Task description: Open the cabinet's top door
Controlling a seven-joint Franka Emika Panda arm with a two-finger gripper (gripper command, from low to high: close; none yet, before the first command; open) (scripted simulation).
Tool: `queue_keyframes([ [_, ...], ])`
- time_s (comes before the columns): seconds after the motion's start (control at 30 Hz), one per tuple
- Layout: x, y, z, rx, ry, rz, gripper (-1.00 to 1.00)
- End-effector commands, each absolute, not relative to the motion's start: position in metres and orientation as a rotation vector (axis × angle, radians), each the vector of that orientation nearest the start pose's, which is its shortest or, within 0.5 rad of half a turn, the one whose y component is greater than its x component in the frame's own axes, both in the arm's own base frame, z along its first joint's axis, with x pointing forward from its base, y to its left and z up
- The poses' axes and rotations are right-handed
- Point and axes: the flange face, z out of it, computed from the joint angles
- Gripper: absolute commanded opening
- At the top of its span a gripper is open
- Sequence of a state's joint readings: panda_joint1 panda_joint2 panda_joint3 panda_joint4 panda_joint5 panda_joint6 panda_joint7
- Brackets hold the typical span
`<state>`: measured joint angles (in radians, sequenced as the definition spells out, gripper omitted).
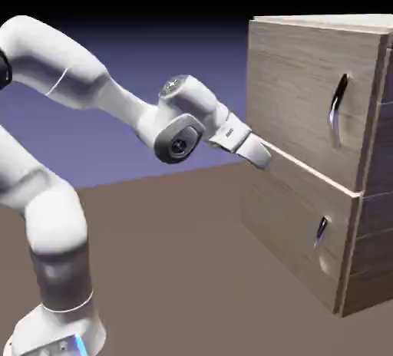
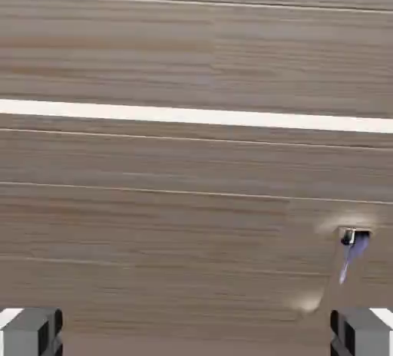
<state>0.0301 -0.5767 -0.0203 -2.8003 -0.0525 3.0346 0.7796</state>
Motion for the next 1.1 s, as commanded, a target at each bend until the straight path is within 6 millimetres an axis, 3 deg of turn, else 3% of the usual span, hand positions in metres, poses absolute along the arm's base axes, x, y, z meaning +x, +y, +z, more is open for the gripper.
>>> queue_keyframes([
  [0.0, 0.391, 0.01, 0.471, -2.47, 0.924, -1.07, 0.0],
  [0.53, 0.385, 0.028, 0.545, -2.34, 0.797, -1.289, 0.0],
  [1.07, 0.377, 0.006, 0.58, -2.154, 0.742, -1.496, 0.0],
])
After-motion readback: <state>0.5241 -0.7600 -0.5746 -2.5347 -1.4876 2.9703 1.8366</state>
